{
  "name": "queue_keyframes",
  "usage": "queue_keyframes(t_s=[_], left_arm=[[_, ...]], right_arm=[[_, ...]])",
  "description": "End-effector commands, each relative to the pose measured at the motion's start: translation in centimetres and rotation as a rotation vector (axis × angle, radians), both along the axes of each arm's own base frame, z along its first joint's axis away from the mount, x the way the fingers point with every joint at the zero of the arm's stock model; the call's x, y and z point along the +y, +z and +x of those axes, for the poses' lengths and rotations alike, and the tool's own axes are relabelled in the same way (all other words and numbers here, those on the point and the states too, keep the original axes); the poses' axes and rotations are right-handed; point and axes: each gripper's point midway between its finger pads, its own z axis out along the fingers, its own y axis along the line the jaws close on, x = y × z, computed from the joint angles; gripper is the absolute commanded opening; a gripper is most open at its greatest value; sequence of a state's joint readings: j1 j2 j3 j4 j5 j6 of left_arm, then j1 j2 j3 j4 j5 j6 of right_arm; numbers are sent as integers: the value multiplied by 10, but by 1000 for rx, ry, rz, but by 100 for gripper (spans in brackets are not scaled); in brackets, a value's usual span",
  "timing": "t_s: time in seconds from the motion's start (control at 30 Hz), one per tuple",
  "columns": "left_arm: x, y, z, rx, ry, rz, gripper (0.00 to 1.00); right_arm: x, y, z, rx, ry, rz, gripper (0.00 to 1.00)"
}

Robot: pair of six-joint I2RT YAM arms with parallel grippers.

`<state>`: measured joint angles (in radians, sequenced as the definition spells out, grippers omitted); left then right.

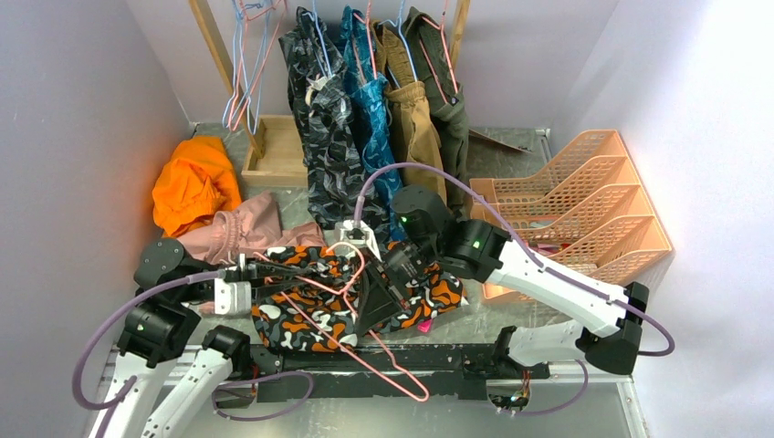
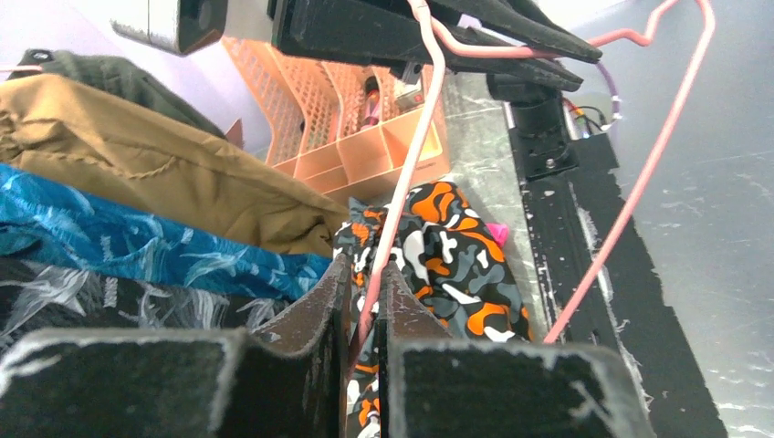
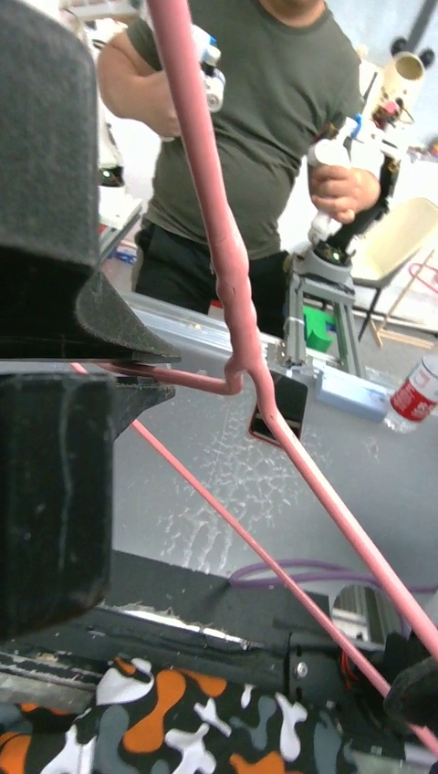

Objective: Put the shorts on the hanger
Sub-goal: Hang the shorts on the hanger.

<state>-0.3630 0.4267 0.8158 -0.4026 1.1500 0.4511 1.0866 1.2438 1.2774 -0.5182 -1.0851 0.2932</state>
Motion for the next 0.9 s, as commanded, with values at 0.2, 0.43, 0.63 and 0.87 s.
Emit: queue_keyframes(t_s=[0.2,0.43,0.63,0.87], left_arm=[[7,14,22,-8,174,-156,7],[5,16,22,13,170,-202,7],[6,12,22,12,172,-183,7],[8,11,25,-18,197,-177,7]], right_arm=[[27,13,64,-209,-437,152,33],[25,16,78,-226,-536,165,44],[24,25,103,-247,-688,151,55],[29,40,119,-121,-776,144,56]])
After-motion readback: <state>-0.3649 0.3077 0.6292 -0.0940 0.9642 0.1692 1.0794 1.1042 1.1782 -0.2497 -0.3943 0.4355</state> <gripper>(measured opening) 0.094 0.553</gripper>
